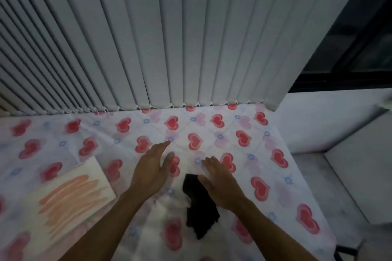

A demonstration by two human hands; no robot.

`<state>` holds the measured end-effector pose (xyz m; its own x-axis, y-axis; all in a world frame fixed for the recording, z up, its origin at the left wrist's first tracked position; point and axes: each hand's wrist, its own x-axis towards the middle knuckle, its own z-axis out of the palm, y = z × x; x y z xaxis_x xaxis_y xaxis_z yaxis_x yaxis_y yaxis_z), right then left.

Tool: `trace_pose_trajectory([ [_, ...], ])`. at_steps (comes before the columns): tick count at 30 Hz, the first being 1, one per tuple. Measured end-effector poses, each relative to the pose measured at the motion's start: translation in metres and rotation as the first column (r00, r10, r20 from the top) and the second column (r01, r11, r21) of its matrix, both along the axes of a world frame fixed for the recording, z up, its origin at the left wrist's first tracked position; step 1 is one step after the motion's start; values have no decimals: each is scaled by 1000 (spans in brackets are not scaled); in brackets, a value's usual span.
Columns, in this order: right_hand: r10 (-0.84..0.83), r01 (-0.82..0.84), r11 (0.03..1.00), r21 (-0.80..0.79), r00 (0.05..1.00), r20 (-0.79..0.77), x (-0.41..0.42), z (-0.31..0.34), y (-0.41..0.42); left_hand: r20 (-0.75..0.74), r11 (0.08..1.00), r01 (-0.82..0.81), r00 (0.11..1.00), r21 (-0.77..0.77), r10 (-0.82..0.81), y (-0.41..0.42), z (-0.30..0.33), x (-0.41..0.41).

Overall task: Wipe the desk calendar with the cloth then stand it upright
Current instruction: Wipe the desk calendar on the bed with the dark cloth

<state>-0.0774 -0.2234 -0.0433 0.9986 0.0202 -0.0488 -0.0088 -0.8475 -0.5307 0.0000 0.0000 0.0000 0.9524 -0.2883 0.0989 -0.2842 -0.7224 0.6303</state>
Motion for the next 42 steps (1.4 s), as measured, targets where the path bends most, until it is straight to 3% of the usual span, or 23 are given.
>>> trace_pose_trajectory([
  [14, 153, -125, 959, -255, 984, 90, -50, -42, 53, -33, 998, 39, 999, 58, -37, -8, -38, -26],
  [21, 32, 4, 979, -205, 984, 174, -46, -45, 56, 21, 998, 36, 999, 61, -38, 8, -33, -22],
  [24, -185, 185, 983, 12, 980, 69, -38, -36, 60, 36, 998, 5, 999, 60, -7, 23, -26, -18],
  [27, -367, 348, 876, 335, 930, -6, -28, -16, 65, -3, 997, -58, 998, 56, 58, 44, -19, -11],
  [30, -426, 391, 741, 546, 902, -66, -11, 9, 76, -33, 996, -93, 995, 13, 94, 71, -10, -5],
  [33, -511, 428, 666, 611, 858, -44, 12, 30, 91, 13, 991, -130, 991, -2, 130, 104, -1, 1],
  [36, -548, 514, 517, 684, 813, -196, 38, 44, 117, 30, 983, -184, 982, -15, 184, 143, 4, 5],
  [39, -467, 578, 240, 780, 773, -429, 59, 53, 149, 20, 974, -226, 974, -19, 227, 183, 3, 6],
  [42, -269, 651, -32, 759, 726, -633, 70, 56, 185, -17, 957, -289, 957, -2, 289, 220, -1, 5],
])
